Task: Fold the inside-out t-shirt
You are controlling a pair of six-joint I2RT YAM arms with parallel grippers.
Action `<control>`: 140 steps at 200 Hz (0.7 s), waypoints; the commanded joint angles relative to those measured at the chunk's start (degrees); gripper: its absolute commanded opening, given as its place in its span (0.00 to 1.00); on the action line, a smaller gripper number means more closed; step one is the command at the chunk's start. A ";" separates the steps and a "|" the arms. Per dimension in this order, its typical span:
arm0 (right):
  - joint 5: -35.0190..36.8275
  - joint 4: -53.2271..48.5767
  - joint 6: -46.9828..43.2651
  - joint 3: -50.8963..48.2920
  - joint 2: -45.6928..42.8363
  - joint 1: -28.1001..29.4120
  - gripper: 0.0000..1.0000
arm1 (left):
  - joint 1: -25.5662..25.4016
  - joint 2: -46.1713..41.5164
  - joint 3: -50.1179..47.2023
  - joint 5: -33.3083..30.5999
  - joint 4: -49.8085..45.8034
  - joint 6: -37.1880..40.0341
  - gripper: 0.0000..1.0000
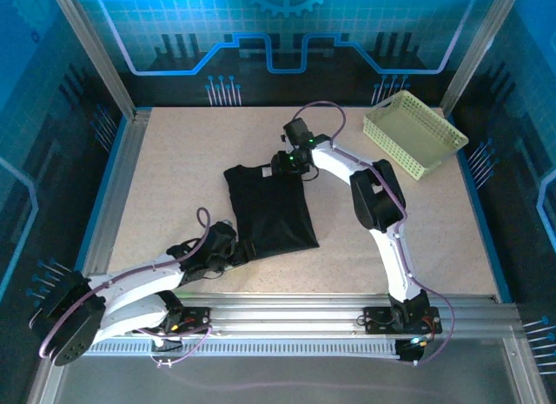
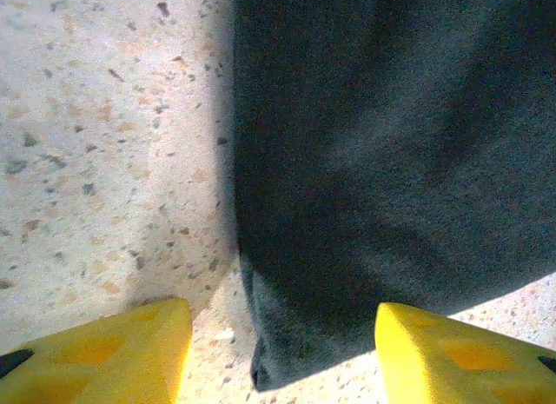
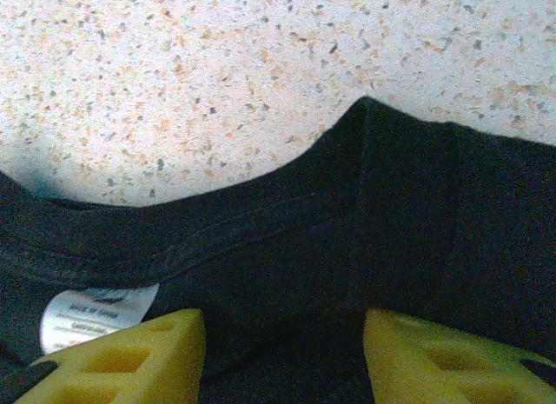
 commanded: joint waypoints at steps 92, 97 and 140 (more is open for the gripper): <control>5.64 -2.96 -5.49 -12.25 -15.80 -3.50 0.65 | 24.57 18.31 28.76 2.56 -5.67 13.37 0.70; 5.52 -2.98 -5.71 -11.62 -15.14 -3.57 0.67 | 25.59 20.48 30.79 2.81 -5.85 13.85 0.70; 5.65 -4.50 -5.20 -4.22 -8.06 -3.70 0.70 | 29.39 34.11 40.58 4.19 -6.67 13.77 0.78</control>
